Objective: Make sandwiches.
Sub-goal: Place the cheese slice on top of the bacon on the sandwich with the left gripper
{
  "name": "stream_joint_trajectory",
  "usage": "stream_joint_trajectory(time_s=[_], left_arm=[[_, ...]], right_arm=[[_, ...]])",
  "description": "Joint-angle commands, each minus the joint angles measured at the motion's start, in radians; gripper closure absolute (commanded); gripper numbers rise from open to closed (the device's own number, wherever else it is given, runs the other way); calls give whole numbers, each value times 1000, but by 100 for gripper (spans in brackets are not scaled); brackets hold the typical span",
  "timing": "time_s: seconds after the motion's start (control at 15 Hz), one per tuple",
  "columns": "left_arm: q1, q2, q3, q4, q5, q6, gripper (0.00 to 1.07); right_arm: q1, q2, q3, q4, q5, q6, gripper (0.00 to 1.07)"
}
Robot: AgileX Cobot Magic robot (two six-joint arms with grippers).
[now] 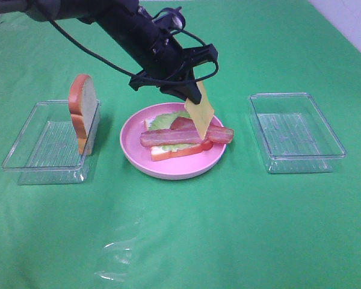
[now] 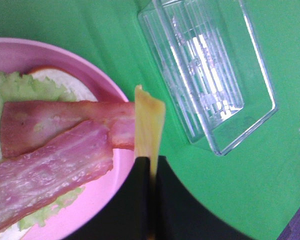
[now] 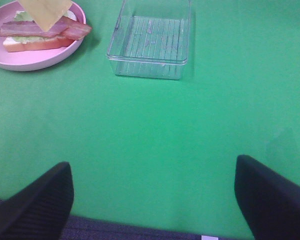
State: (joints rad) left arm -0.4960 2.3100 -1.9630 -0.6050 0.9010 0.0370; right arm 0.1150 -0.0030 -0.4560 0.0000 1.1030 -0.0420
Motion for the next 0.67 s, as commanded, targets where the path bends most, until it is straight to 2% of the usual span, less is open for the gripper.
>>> stream_joint_trajectory(time_s=[0.07,0.2,0.4,0.47,0.53,0.6,0.67], left_arm=[[0,33,-3,138,15,-76,107],[0,46,-3,205,33,-116,107],[0,55,-3,239,9,-104,107],[-2,55,-3,238,-6,-104,102],[-3,55,-3,234,-15,-100,86],[-3,54,-3,228,-17,-93,55],[-3,52,-23,228,3,-89,4]], right_arm=[[-7,-33,5,0,-6,1,23],[-7,-33,5,0,-6,1,23],[-7,-33,5,0,-6,1,23],[-7,-33,5,0,-6,1,23],[-7,-33,5,0,-6,1,23],[-7,-33,5,0,-6,1,23],[-7,-33,5,0,-6,1,23]])
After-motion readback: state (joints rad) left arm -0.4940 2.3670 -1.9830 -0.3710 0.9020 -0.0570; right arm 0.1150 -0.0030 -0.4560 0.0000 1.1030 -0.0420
